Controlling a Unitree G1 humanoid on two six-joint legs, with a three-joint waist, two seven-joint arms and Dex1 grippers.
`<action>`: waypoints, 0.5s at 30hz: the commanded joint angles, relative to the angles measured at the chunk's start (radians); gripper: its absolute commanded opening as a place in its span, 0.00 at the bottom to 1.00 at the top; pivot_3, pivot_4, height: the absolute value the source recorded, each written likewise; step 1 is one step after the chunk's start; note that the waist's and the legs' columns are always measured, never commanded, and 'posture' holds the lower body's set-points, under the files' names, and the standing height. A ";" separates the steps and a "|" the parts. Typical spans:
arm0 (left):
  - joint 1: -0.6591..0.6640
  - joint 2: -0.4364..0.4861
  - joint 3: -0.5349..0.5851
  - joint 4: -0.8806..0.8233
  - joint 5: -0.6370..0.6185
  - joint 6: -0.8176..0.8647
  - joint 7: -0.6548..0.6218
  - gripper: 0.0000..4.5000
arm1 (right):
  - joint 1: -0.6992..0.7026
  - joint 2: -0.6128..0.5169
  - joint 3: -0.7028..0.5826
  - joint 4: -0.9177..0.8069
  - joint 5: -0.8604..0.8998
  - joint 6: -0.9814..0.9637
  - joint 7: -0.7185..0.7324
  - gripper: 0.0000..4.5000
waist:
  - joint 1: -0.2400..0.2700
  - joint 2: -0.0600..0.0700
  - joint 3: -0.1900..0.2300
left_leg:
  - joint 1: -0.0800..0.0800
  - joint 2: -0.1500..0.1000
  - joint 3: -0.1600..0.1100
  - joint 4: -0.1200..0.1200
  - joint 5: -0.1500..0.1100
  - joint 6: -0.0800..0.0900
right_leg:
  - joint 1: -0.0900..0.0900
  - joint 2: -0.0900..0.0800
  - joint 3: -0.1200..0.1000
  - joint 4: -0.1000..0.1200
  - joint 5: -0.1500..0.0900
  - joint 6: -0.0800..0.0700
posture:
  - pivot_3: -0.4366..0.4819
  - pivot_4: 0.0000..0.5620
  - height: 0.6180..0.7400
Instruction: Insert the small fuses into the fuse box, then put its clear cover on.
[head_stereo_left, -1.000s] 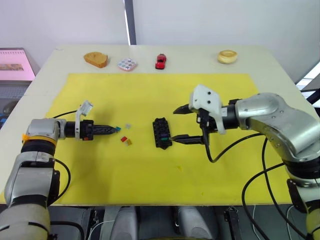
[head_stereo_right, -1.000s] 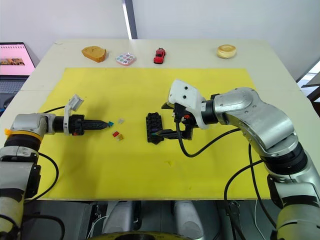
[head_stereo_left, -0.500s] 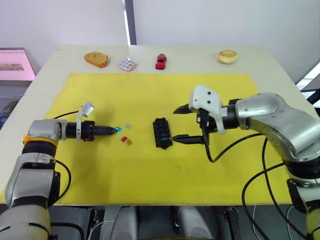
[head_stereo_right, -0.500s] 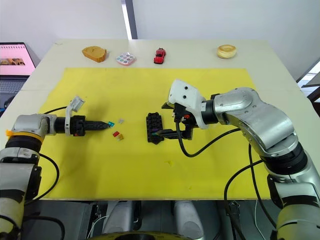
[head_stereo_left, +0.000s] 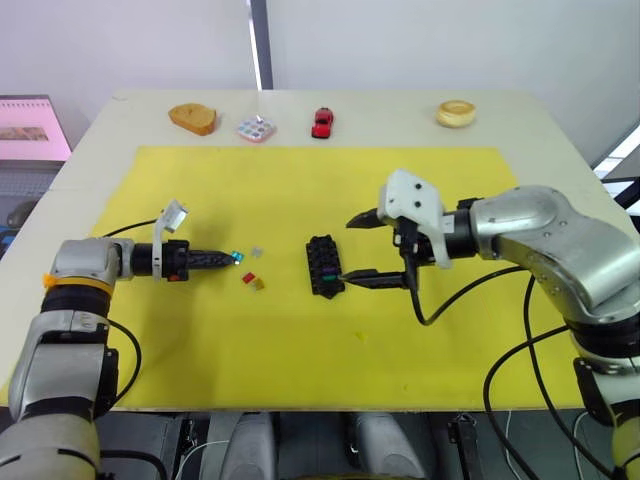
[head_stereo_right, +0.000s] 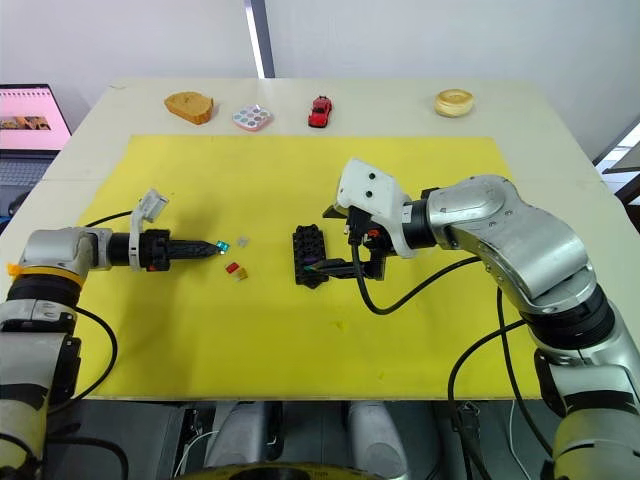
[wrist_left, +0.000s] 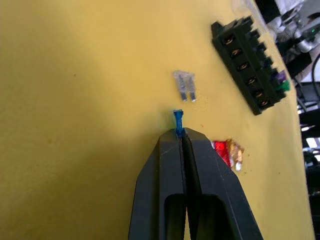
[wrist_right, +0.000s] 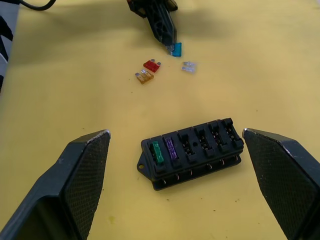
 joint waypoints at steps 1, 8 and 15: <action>0.002 0.031 0.059 -0.198 -0.099 0.061 -0.015 0.02 | -0.003 -0.010 -0.057 -0.036 0.045 0.034 0.002 1.00 | 0.000 0.000 0.000 | 0.000 0.000 0.000 0.000 0.000 0.000 | 0.000 0.000 0.000 0.000 0.000 0.000 | 0.48 0.27 1.00; 0.018 0.000 0.111 -0.645 -0.312 0.204 0.047 0.02 | -0.115 0.048 -0.244 0.030 0.302 0.304 -0.026 1.00 | -0.001 0.000 0.000 | 0.000 0.000 -0.001 0.000 0.000 0.000 | 0.000 0.000 0.000 0.000 0.000 0.000 | 0.48 0.27 1.00; -0.030 -0.068 0.104 -0.817 -0.446 0.231 0.134 0.02 | -0.243 0.109 -0.369 0.131 0.490 0.559 -0.093 1.00 | -0.001 0.000 0.000 | 0.000 0.000 -0.001 0.000 0.000 0.000 | 0.001 0.000 0.000 0.000 0.000 0.000 | 0.48 0.27 1.00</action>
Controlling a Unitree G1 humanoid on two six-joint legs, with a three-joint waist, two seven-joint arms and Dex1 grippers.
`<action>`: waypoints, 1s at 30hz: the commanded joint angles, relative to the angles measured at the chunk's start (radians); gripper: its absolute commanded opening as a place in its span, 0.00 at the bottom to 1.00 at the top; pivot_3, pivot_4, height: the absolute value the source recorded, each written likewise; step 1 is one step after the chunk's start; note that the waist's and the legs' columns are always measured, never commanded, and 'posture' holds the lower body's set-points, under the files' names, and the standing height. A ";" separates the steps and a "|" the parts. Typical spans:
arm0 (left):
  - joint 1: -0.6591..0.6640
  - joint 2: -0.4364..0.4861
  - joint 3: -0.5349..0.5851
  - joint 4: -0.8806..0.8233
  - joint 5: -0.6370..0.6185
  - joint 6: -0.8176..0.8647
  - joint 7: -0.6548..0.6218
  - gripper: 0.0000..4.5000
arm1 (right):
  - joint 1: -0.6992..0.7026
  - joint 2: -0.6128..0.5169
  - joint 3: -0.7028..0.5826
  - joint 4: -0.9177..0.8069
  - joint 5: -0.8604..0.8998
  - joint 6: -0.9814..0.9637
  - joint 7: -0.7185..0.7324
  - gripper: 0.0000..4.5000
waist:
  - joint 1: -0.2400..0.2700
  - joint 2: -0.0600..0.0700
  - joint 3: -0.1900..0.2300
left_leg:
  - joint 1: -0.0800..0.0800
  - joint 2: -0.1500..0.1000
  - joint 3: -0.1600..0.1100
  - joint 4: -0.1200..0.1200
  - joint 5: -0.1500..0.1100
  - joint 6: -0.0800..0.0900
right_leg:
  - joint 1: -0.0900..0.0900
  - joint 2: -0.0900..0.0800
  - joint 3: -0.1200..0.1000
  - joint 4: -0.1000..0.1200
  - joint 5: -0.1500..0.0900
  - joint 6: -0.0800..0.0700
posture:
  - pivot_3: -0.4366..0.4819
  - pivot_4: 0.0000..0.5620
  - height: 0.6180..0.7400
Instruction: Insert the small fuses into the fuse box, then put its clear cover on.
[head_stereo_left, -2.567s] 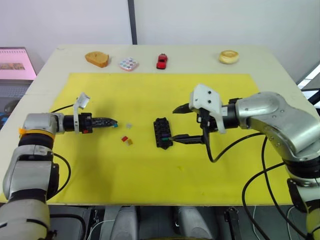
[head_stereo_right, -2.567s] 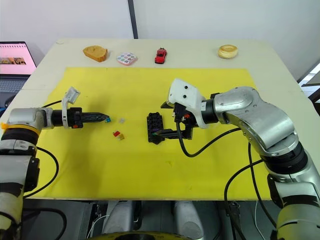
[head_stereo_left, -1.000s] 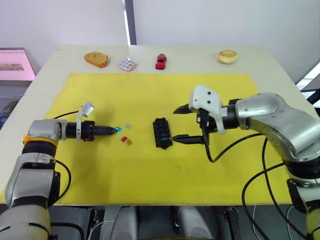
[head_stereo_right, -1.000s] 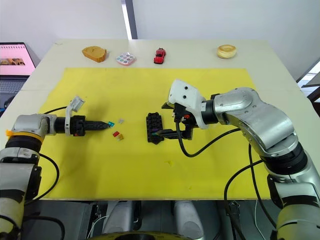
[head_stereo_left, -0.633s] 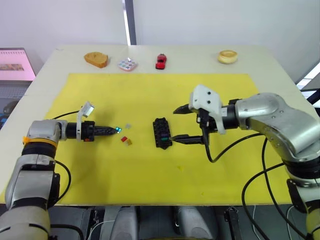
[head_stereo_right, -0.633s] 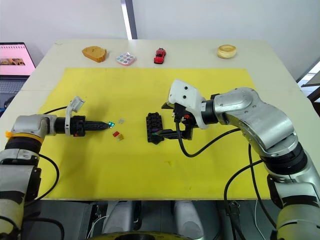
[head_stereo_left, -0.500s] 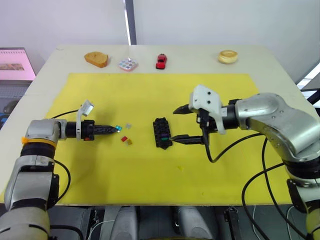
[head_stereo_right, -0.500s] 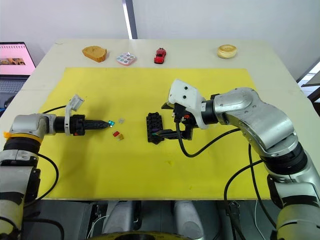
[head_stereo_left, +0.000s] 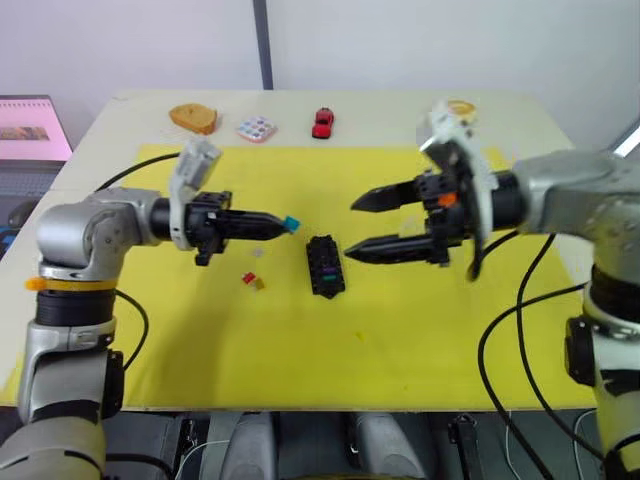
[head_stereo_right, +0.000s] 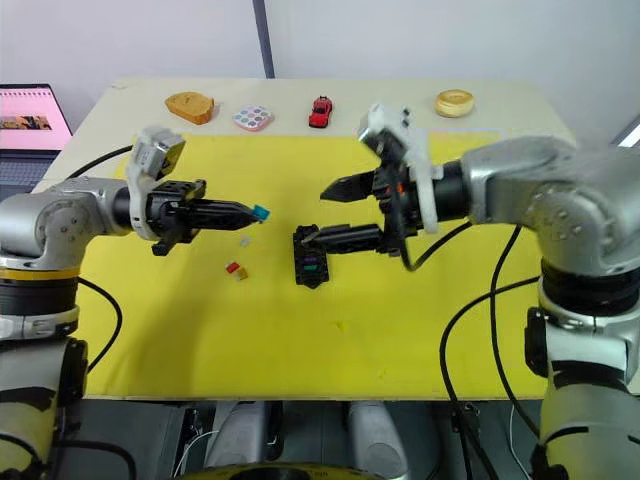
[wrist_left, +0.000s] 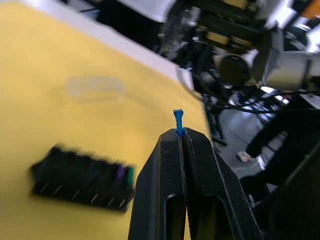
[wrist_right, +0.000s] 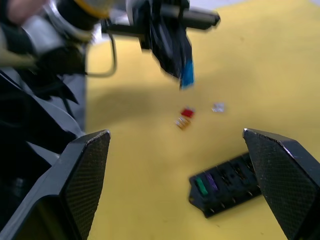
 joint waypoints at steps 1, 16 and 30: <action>-0.055 -0.023 0.020 -0.061 -0.074 0.003 0.040 0.02 | -0.047 0.036 -0.059 0.025 0.068 0.076 -0.050 1.00 | 0.001 0.000 0.000 | 0.000 0.000 0.000 0.000 0.000 0.000 | 0.000 0.000 0.000 0.000 0.000 0.000 | 0.48 0.27 1.00; -0.062 -0.040 -0.028 -0.104 -0.150 -0.036 0.085 0.00 | -0.086 0.105 -0.094 0.061 0.166 0.114 -0.197 0.61 | 0.000 0.000 0.000 | 0.000 0.000 0.000 0.000 0.000 0.000 | 0.000 0.000 0.000 0.000 0.000 0.000 | 0.48 0.27 1.00; -0.045 -0.024 -0.032 -0.106 -0.171 -0.047 0.104 0.00 | -0.080 0.086 -0.076 0.080 0.263 0.114 -0.265 0.33 | 0.000 0.000 0.000 | 0.000 0.000 0.000 0.000 0.000 0.000 | 0.000 0.000 0.000 -0.001 0.000 0.000 | 0.48 0.27 1.00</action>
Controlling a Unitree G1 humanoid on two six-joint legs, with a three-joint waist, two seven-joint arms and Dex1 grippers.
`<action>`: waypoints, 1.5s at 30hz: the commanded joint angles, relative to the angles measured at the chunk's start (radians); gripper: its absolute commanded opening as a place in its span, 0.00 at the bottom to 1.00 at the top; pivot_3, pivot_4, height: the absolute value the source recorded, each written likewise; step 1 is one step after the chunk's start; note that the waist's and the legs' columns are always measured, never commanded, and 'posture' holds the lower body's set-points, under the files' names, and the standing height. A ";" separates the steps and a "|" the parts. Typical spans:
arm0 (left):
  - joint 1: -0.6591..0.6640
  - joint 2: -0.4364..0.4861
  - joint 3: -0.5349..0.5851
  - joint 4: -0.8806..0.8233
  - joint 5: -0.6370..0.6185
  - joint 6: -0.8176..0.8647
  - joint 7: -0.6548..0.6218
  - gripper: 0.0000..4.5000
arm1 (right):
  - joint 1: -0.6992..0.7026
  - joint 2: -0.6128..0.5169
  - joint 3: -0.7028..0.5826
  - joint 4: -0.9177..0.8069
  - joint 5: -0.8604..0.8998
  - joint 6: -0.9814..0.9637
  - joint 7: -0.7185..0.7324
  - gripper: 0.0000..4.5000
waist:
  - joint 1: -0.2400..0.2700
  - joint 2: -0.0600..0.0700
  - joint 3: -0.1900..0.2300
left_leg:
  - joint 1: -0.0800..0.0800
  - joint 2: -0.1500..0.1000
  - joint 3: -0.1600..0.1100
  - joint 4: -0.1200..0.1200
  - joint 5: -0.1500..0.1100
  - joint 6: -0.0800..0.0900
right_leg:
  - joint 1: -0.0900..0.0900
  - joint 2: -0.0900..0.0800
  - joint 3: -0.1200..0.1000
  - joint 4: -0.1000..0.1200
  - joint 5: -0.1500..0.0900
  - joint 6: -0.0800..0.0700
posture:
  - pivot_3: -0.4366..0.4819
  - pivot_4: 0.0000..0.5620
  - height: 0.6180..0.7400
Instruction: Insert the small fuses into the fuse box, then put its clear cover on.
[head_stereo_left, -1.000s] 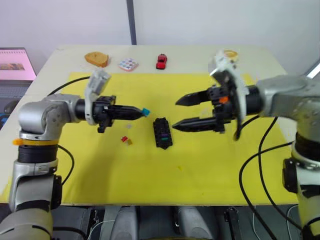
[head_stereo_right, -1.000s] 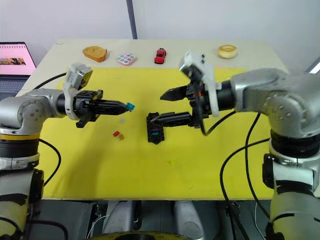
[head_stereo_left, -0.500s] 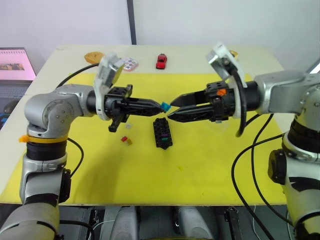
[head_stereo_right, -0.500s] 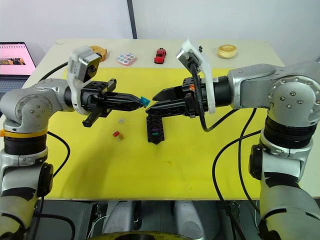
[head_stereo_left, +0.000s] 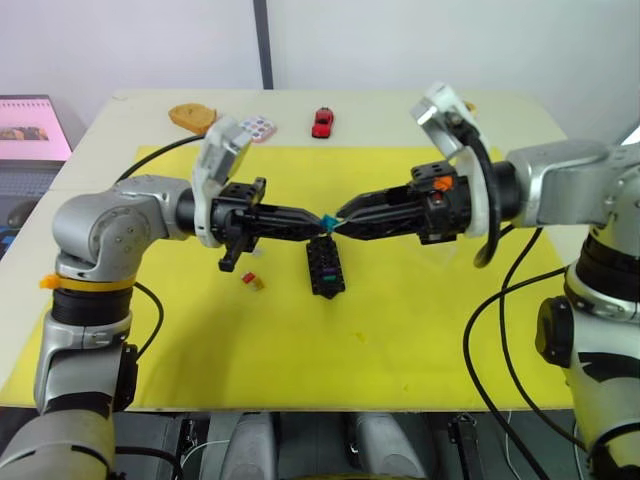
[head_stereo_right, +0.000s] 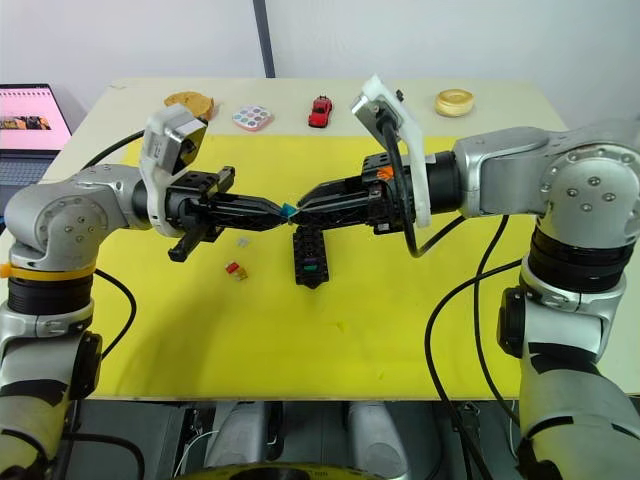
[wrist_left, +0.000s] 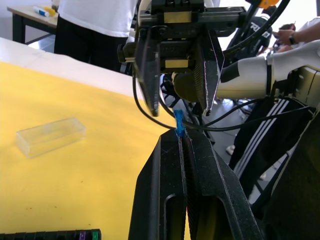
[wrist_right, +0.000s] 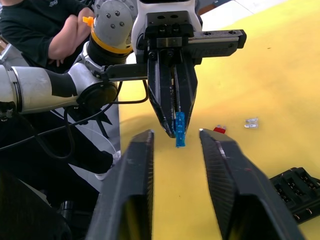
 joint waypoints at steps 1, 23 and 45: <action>-0.007 0.013 0.018 -0.027 -0.025 -0.015 0.008 0.00 | -0.022 -0.012 -0.014 -0.014 0.034 0.007 -0.018 0.33 | 0.000 0.000 0.000 | 0.000 0.000 0.000 0.000 0.000 0.000 | 0.000 0.000 0.000 0.000 0.000 0.000 | 0.48 0.27 1.00; -0.012 0.020 0.006 -0.026 -0.035 -0.015 0.031 0.00 | -0.016 -0.017 0.000 -0.014 0.079 -0.008 -0.064 0.01 | 0.000 0.000 0.000 | 0.000 0.000 0.000 0.000 0.000 0.000 | 0.000 0.000 0.000 0.000 0.000 0.000 | 0.48 0.27 1.00; 0.148 0.089 -0.251 0.119 0.468 -0.579 -0.036 1.00 | 0.000 -0.243 0.709 -0.009 -0.773 -0.725 0.355 0.00 | 0.000 0.001 0.001 | -0.001 0.000 0.001 0.000 0.000 0.000 | -0.001 0.000 0.001 -0.002 0.000 0.000 | 0.48 0.27 1.00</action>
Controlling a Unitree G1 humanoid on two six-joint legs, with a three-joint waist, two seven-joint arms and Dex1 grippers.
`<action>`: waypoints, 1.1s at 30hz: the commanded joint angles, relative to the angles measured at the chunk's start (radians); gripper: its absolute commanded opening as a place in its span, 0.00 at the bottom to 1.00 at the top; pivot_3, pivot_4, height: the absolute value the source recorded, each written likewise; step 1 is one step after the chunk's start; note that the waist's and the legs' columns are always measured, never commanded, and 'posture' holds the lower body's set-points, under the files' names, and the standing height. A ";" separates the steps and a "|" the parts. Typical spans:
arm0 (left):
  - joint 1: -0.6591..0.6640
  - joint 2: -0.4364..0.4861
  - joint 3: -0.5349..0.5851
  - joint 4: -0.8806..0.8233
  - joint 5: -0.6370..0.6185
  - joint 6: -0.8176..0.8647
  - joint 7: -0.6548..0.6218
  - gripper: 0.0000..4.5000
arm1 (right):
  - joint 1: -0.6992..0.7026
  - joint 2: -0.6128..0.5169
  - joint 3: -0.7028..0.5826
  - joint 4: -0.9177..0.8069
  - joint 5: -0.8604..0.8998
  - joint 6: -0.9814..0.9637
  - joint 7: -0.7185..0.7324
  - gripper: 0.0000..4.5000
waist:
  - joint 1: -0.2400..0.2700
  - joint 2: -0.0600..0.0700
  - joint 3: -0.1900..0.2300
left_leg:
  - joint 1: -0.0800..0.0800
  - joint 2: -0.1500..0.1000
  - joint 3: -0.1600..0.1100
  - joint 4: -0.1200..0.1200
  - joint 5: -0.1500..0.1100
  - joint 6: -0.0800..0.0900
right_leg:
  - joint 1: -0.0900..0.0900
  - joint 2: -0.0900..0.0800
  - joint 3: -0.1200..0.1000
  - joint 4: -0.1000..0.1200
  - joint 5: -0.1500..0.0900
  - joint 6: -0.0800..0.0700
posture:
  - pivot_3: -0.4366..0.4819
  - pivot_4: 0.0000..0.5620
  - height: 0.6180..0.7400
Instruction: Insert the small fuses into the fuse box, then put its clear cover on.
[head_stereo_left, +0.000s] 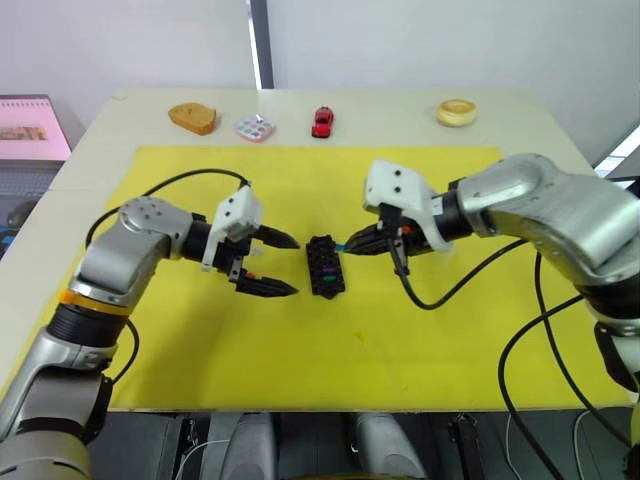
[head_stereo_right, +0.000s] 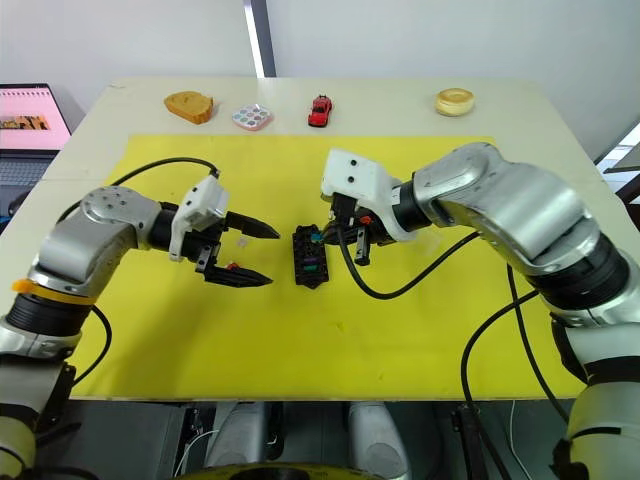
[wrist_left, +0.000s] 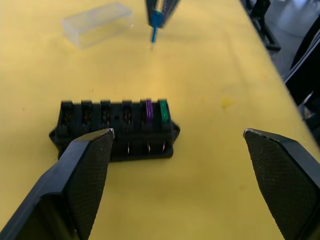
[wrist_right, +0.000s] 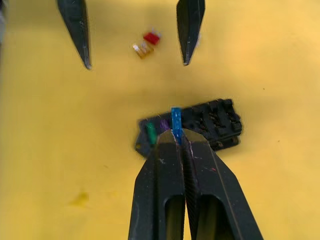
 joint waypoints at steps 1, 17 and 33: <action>0.002 -0.022 0.000 0.011 0.041 -0.039 0.038 1.00 | -0.013 0.038 0.032 0.045 -0.113 -0.087 0.042 0.00 | 0.000 0.000 0.000 | 0.000 0.000 0.000 0.000 0.000 0.000 | 0.000 0.000 0.000 0.000 0.000 0.000 | 0.48 0.27 1.00; 0.043 -0.084 -0.001 0.022 0.093 -0.044 0.107 1.00 | 0.005 0.160 0.067 0.099 -0.279 -0.127 0.144 0.00 | 0.001 0.000 0.000 | 0.000 0.000 -0.001 0.000 0.000 0.000 | 0.000 0.000 0.000 0.001 0.000 0.000 | 0.48 0.27 1.00; 0.064 -0.090 0.003 -0.004 0.100 -0.035 0.117 1.00 | 0.019 0.201 0.067 0.139 -0.368 -0.141 0.201 0.00 | 0.000 0.000 0.000 | 0.000 0.000 -0.001 0.000 0.000 0.000 | 0.000 0.000 0.000 0.001 0.000 0.000 | 0.48 0.27 1.00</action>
